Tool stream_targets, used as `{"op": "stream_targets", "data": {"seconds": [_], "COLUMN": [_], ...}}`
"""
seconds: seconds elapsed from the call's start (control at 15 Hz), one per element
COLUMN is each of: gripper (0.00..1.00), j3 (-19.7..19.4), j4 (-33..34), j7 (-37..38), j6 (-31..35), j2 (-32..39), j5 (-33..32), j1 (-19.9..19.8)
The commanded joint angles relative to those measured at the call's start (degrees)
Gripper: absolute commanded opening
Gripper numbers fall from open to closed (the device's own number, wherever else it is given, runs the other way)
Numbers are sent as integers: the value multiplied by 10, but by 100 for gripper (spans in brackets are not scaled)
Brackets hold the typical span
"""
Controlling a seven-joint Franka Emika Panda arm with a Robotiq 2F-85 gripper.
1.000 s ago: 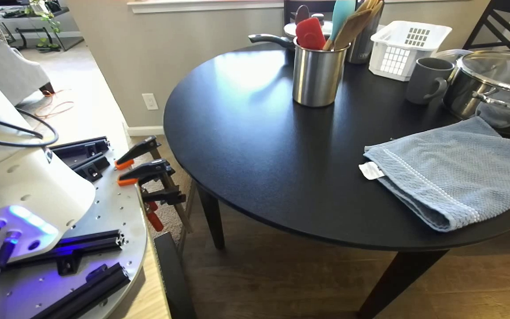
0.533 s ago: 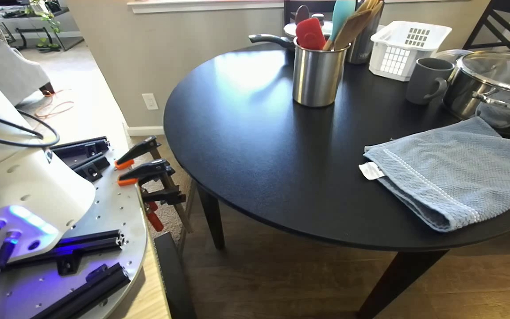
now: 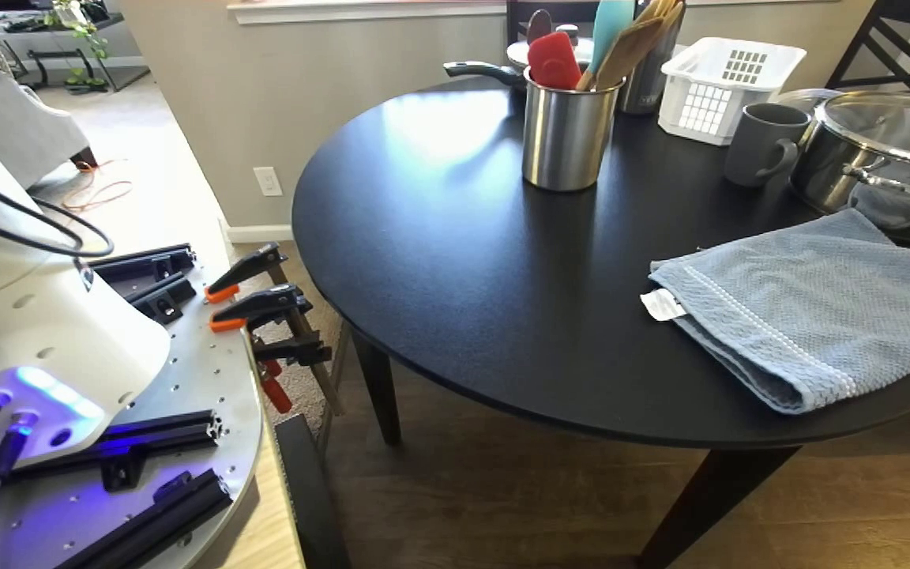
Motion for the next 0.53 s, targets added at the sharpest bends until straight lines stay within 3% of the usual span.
{"op": "stream_targets", "data": {"seconds": [0.0, 0.47], "gripper": [3, 3], "j3": [-84, -256], "j4": [70, 186], "j7": [-101, -305], "j6": [-86, -148], "j2": [84, 174], "j5": [89, 311], "j1": [89, 240]}}
